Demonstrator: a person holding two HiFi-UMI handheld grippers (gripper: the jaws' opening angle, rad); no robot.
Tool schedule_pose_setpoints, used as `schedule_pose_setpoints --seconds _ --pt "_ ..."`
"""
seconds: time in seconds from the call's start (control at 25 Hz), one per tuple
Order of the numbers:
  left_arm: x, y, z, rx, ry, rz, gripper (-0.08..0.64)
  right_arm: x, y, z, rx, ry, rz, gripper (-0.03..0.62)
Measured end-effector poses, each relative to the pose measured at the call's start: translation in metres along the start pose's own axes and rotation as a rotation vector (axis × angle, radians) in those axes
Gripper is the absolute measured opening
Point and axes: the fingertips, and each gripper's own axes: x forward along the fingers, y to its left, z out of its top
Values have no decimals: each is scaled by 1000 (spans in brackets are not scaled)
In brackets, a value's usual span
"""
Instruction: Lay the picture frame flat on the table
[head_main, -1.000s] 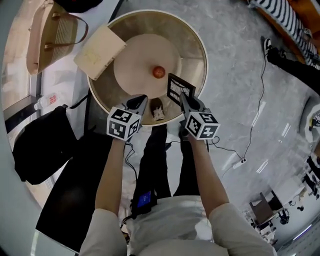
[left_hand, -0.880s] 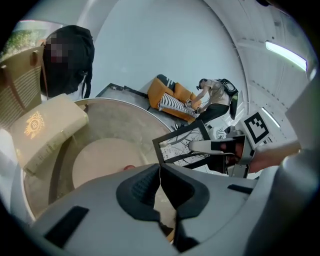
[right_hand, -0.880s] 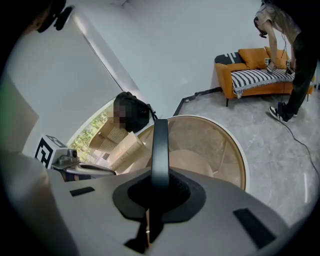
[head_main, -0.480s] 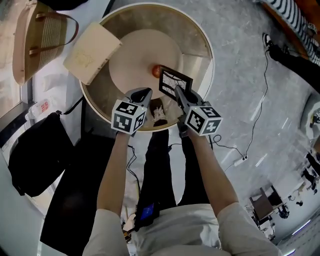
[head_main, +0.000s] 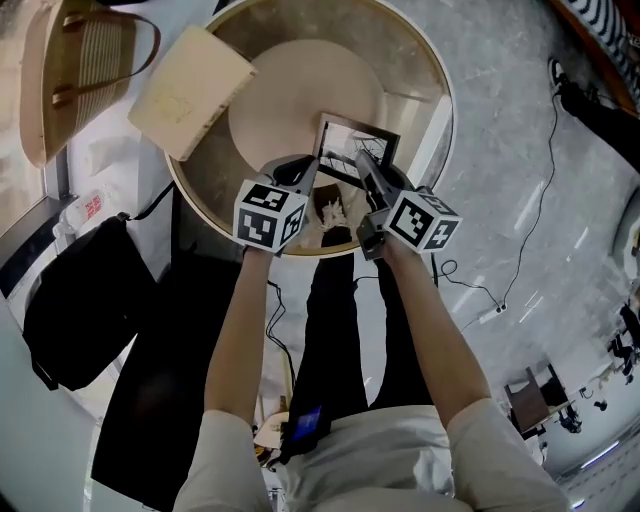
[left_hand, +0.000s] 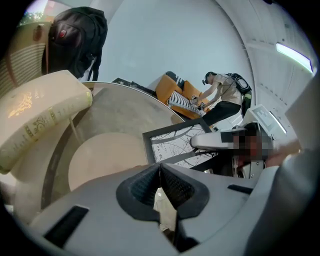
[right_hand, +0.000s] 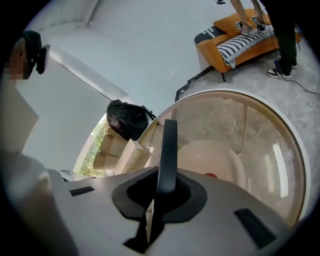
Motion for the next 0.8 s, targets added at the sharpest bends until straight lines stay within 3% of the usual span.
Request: schedule_pose_setpoints --seconds 0.52,0.64,0.8 --pt "26 3 17 -8 1 -19 23 25 -10 1 190 41 107 43" --pt "31 3 17 3 18 -15 23 24 -21 0 193 41 94 49" --pt "38 4 20 1 18 7 21 20 -40 -2 123 78 29 108"
